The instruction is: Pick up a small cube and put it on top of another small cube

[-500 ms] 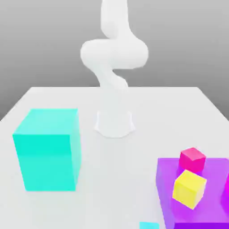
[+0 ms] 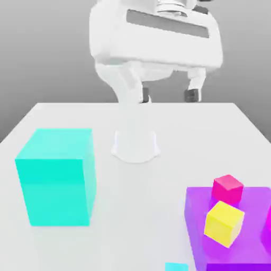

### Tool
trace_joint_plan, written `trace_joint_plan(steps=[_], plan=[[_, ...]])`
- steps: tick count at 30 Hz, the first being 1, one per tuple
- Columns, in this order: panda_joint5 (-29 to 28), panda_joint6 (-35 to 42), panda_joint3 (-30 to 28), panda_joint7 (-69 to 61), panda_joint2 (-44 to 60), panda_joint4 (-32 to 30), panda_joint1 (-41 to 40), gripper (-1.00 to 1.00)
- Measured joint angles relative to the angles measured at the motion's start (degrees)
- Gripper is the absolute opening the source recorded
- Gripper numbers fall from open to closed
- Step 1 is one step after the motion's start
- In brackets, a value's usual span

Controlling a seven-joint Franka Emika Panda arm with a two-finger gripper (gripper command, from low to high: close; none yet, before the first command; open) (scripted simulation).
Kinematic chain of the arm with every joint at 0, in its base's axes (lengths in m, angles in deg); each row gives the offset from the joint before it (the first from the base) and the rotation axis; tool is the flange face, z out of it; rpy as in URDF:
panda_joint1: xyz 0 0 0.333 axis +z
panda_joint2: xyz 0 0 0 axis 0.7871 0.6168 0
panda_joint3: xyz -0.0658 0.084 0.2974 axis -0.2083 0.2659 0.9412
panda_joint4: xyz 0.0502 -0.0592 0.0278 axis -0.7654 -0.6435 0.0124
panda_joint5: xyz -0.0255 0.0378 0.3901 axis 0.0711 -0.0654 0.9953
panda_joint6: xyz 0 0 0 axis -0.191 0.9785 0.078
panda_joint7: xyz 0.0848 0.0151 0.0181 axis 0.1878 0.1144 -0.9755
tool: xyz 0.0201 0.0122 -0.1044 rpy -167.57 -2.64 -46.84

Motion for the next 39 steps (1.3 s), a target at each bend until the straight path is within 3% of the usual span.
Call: trace_joint_plan(steps=[13, 18, 19, 26, 39], plan=[[1.6, -7.8, 3.7, -31.4, 27.0, 0.8, -0.2, 0.00], [1.2, -14.1, 5.2, -35.4, 37.3, 2.3, -1.2, 0.00], [1.4, -15.5, 5.4, -35.6, 39.1, 2.7, -1.4, -1.00], [1.4, -15.6, 5.5, -35.7, 39.4, 2.8, -1.4, -1.00], [0.0, -0.8, 7.7, -36.4, 19.8, 1.9, 1.6, -1.00]])
